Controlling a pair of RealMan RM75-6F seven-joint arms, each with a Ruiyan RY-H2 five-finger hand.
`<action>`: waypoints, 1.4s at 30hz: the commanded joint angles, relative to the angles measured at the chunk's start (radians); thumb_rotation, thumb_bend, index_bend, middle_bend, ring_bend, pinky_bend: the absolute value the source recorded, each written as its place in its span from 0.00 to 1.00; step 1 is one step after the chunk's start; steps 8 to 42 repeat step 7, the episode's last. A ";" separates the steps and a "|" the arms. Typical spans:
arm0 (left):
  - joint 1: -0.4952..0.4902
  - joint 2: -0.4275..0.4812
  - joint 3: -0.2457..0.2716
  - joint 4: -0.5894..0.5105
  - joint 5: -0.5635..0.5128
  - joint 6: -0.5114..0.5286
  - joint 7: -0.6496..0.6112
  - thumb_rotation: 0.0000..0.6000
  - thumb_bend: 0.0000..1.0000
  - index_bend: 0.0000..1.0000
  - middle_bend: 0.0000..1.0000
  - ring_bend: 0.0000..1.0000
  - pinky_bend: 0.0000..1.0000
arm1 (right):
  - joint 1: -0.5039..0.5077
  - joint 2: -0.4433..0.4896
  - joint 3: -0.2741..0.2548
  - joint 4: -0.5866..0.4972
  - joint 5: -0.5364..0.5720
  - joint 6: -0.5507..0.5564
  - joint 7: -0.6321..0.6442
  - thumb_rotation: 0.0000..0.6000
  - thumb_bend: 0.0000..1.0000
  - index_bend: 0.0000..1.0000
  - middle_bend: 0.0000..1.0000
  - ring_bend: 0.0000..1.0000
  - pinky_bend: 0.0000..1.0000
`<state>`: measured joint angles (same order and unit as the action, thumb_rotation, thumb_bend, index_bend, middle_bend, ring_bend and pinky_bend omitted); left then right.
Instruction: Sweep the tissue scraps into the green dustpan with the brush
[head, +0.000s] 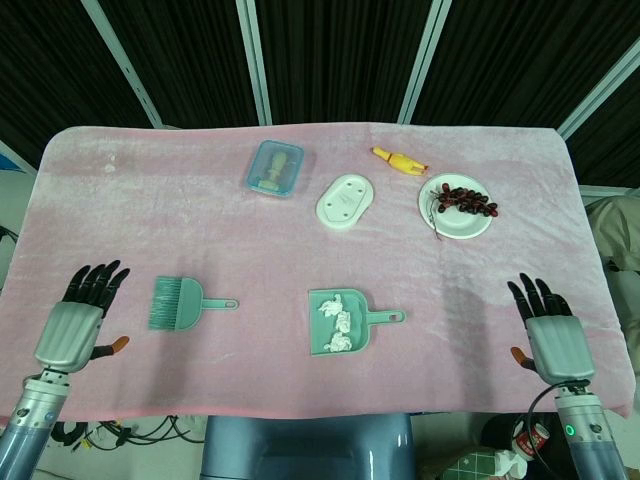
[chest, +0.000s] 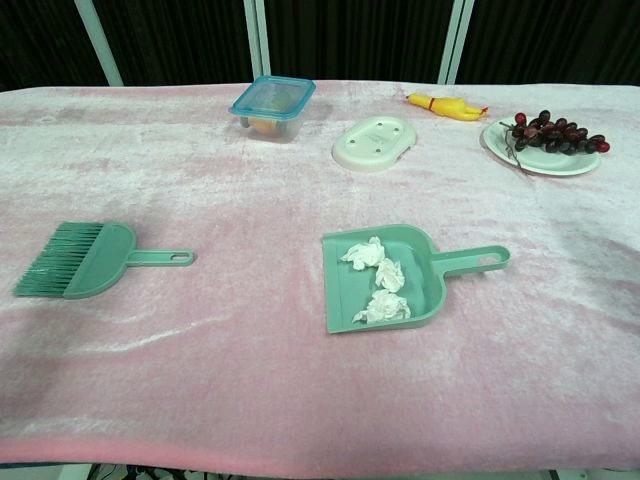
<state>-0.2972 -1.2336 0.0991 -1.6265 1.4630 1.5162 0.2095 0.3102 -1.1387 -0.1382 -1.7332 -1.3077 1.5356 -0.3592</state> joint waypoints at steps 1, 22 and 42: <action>0.058 -0.007 -0.002 0.041 0.006 0.070 -0.037 1.00 0.00 0.00 0.00 0.00 0.00 | -0.074 -0.009 -0.005 0.095 -0.054 0.074 0.089 1.00 0.06 0.00 0.00 0.00 0.18; 0.098 0.006 -0.006 0.069 0.023 0.098 -0.038 1.00 0.00 0.00 0.00 0.00 0.00 | -0.124 -0.031 0.032 0.155 -0.065 0.110 0.154 1.00 0.06 0.00 0.00 0.00 0.18; 0.098 0.006 -0.006 0.069 0.023 0.098 -0.038 1.00 0.00 0.00 0.00 0.00 0.00 | -0.124 -0.031 0.032 0.155 -0.065 0.110 0.154 1.00 0.06 0.00 0.00 0.00 0.18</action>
